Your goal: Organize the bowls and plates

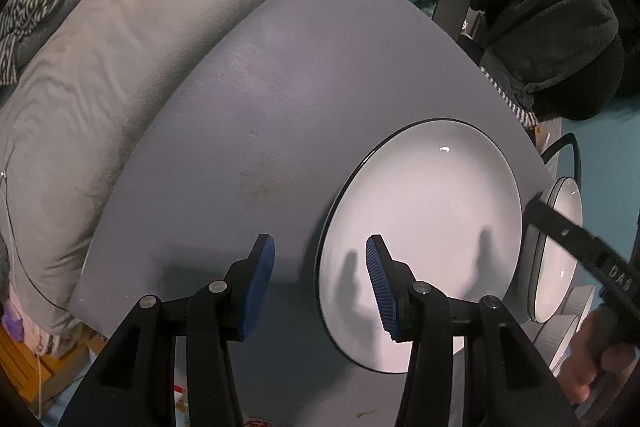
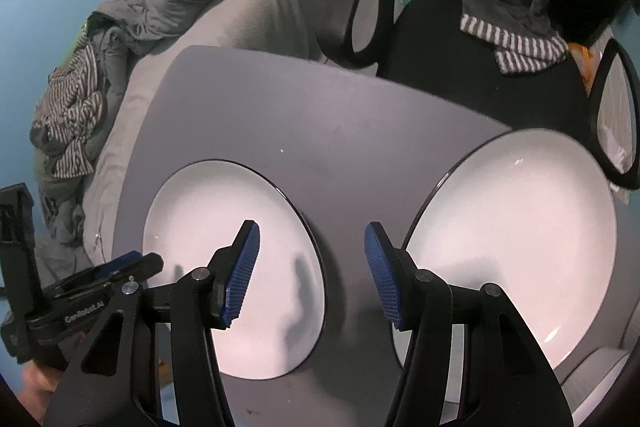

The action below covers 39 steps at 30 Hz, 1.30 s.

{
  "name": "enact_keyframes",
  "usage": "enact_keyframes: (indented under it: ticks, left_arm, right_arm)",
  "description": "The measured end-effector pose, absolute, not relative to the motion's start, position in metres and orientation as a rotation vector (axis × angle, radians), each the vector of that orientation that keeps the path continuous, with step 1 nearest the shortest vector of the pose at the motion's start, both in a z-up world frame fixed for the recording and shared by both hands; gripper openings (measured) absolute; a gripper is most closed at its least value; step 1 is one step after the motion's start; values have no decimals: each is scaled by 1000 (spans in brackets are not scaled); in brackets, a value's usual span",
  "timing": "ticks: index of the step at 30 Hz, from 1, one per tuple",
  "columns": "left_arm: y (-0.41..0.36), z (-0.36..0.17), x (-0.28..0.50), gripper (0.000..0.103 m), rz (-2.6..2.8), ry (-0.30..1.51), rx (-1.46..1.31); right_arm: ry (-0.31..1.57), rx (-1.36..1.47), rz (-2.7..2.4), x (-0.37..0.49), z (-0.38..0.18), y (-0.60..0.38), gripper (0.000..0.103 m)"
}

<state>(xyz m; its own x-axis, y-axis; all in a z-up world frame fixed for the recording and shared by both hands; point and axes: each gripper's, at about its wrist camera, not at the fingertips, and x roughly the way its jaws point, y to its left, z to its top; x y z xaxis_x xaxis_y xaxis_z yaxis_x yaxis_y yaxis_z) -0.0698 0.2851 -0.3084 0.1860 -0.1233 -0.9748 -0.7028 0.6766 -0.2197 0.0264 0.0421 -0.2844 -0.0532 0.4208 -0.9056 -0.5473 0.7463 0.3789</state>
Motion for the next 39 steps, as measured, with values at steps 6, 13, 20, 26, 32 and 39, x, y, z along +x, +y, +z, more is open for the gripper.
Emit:
enact_keyframes:
  ticks: [6, 13, 20, 26, 32, 39]
  left_arm:
    - [284, -315, -70, 48, 468, 1348, -797]
    - [284, -319, -77, 48, 471, 1323, -852]
    - [283, -324, -83, 40, 473, 1320, -903]
    - [285, -325, -83, 30, 478, 1326, -890]
    - [289, -325, -87, 22, 487, 1331, -889]
    - [286, -322, -89, 22, 471, 1330, -872]
  right_arm:
    - [1442, -116, 803, 15, -296, 44, 56]
    - [1469, -97, 801, 4, -310, 46, 42]
    - [1453, -88, 777, 4, -310, 41, 30]
    - [1452, -115, 771, 4, -314, 38, 17]
    - [1446, -130, 761, 1, -315, 40, 14]
    - [1471, -131, 752, 3, -315, 41, 15]
